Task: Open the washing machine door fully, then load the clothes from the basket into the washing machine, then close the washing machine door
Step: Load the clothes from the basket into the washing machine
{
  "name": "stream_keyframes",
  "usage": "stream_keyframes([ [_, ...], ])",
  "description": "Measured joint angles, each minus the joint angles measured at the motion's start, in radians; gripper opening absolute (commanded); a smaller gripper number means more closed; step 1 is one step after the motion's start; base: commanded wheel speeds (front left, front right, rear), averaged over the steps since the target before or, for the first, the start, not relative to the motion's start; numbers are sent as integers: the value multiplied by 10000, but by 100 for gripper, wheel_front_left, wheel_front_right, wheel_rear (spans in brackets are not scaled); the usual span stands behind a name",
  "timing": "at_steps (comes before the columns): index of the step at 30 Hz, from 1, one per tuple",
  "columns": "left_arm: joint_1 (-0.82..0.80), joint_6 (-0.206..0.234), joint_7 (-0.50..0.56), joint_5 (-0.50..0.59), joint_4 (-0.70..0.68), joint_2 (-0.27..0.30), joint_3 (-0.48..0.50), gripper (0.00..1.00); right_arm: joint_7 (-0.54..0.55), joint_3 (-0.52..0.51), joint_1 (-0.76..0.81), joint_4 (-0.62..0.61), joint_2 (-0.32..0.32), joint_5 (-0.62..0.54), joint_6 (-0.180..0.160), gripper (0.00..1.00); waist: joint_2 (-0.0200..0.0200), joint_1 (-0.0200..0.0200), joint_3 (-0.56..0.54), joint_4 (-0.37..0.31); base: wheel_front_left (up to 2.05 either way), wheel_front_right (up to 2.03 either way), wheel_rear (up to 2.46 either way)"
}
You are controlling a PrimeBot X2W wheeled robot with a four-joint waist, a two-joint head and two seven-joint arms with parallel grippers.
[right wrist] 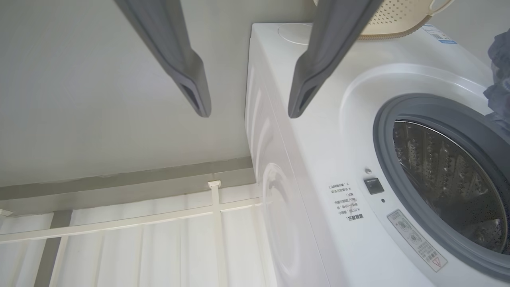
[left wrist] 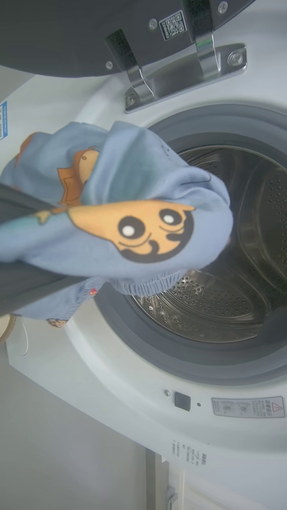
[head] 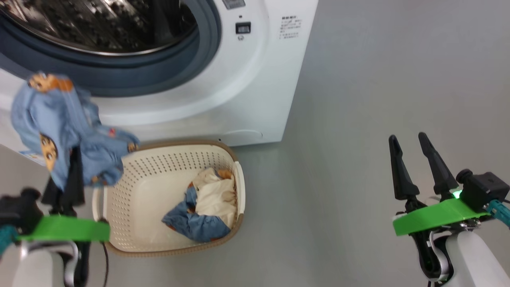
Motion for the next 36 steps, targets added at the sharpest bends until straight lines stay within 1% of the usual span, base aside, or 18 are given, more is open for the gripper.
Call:
stream_keyframes([
  [3, -900, -75, 0, -10, 437, 163, 0, 0, 0, 13, -264, -13, 98, -25, 0, 100, 0, 1, 393, -86, 0, 0, 0],
  [9, -2615, -86, 0, -56, 1340, 430, -111, 0, 0, 10, -664, -36, 293, -25, 0, 100, 0, 1, 1119, -310, 0, 0, 0],
  [18, -5218, -117, -2, 115, 3352, 984, -399, 0, 0, 169, -1319, -67, 512, -31, 0, 100, 0, 0, 2027, -672, 0, 0, 0],
  [29, -8060, -128, -2, 648, 6048, 1384, -830, 0, 0, 512, -1892, -98, 663, -17, 0, 100, 0, -1, 2829, -1142, 0, 0, 0],
  [36, -9593, -130, -2, 729, 7223, 1624, -947, 0, 0, 848, -2166, -125, 688, 109, 0, 100, -1, -1, 3211, -1506, 0, 0, 0],
])
